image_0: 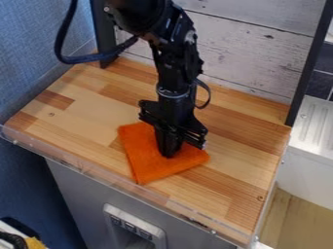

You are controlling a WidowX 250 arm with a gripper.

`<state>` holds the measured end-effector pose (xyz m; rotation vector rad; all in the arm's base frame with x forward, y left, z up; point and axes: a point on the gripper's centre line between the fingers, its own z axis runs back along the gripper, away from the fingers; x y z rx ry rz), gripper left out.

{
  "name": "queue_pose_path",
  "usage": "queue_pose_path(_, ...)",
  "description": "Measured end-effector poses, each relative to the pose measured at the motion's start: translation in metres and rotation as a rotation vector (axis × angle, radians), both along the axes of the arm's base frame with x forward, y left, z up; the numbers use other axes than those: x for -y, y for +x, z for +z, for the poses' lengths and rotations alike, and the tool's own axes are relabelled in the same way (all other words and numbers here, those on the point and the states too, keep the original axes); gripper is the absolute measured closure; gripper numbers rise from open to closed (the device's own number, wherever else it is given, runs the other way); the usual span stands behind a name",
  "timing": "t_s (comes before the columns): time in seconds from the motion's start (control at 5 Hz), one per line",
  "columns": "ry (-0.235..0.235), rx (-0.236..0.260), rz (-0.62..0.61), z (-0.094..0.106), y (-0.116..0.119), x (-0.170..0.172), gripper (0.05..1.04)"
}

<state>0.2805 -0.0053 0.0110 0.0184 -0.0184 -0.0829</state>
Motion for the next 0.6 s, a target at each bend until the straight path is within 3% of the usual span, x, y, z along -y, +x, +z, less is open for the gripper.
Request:
queue_pose_path(0.2,-0.017,0.009,0.038,0.000,-0.003,0.006,1.000)
queue_pose_path(0.4,-0.027,-0.025,0.061,0.008,-0.008,0.009,0.849)
queue_pose_path(0.6,-0.032,-0.026,0.065,0.023,0.004,0.010,0.593)
